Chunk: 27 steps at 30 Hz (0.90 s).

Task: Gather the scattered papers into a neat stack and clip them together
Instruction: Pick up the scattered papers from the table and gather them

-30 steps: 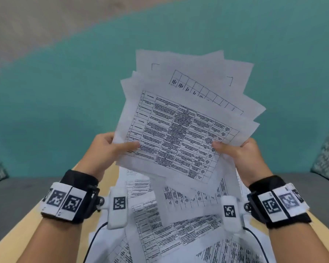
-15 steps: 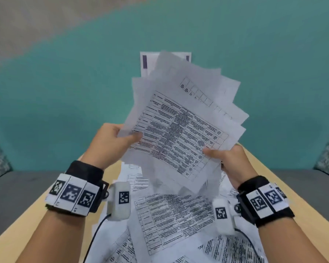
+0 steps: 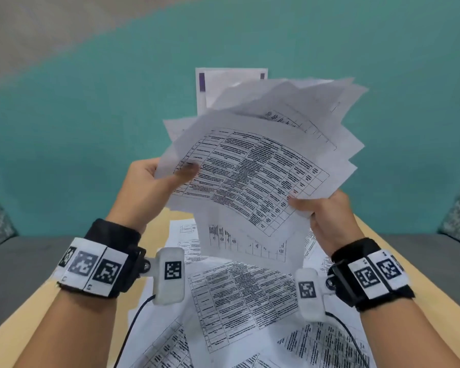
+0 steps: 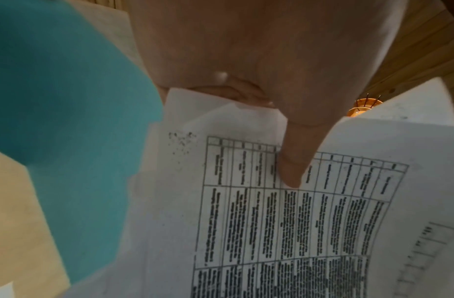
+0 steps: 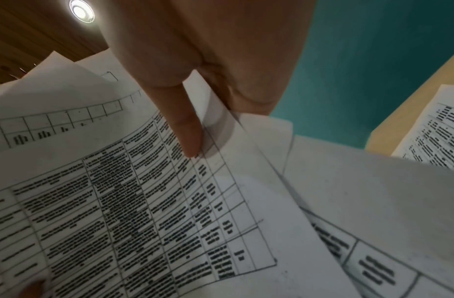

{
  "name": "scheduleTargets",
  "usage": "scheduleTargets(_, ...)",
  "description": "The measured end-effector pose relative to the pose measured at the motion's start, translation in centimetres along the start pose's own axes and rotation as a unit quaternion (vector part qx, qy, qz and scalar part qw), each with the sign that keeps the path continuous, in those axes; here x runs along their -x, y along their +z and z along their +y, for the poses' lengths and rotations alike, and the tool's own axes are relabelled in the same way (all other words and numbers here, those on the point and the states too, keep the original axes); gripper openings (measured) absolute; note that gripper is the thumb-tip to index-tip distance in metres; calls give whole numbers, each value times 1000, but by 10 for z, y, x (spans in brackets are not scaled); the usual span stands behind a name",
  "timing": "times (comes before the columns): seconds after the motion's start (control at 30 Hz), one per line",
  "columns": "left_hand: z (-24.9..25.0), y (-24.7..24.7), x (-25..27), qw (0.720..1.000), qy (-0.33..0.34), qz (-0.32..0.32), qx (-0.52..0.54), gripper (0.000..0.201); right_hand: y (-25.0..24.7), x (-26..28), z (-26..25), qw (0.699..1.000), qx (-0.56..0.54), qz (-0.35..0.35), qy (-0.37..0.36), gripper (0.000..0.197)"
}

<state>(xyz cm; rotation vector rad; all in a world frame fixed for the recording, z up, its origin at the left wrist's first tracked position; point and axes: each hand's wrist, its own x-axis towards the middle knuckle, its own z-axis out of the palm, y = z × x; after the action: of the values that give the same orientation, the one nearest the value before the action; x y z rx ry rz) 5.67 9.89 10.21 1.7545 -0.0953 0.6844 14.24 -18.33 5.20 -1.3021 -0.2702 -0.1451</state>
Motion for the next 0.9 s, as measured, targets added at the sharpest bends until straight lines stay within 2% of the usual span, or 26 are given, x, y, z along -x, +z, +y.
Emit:
scheduleTargets(0.1, -5, -1, 0, 999, -21, -17, -27, 5, -2, 0, 6, 998, 40, -17, 34, 15)
scheduleTargets(0.13, -8, -1, -1, 998, -29, -25, -42, 9, -3, 0, 9, 998, 45, -21, 44, 14)
scheduleTargets(0.23, -11, 0, 0, 996, -44, -52, -60, 13, -2, 1, 14, 997, 41, -20, 59, 28)
scheduleTargets(0.33, -10, 0, 1, 995, -47, -71, -51, 7, 1, 2, 11, 998, 32, -24, 42, 35)
scheduleTargets(0.37, -9, 1, 1, 996, -45, -67, -47, 17, 3, 2, 8, 999, 29, -26, 35, 35)
scheduleTargets(0.43, -5, 3, 4, 998, -44, -37, -27, 41, 5, 3, 1, 999, 30, -31, 25, 34)
scheduleTargets(0.47, -4, 2, 4, 998, -49, -24, -8, 37, 6, 4, -1, 999, 31, -35, 24, 33)
scheduleTargets(0.53, -5, -2, 1, 998, -54, -5, 39, 8, 7, 5, -4, 998, 31, -45, 25, 31)
scheduleTargets(0.63, -3, -8, -3, 988, -78, 52, 123, 20, 6, 8, -6, 995, 68, -66, 30, 32)
scheduleTargets(0.7, -1, -13, -5, 980, -76, 91, 162, 17, 5, 9, -5, 993, 71, -85, 42, 36)
scheduleTargets(0.77, 1, -17, -7, 970, -78, 139, 185, 10, 6, 9, -2, 994, 35, -96, 50, 42)
scheduleTargets(0.83, 1, -19, -9, 958, -87, 173, 213, 13, 9, 9, 0, 993, -29, -100, 62, 43)
scheduleTargets(0.9, 2, -18, -9, 942, -102, 207, 242, 17, 15, 10, 1, 982, -129, -104, 87, 36)
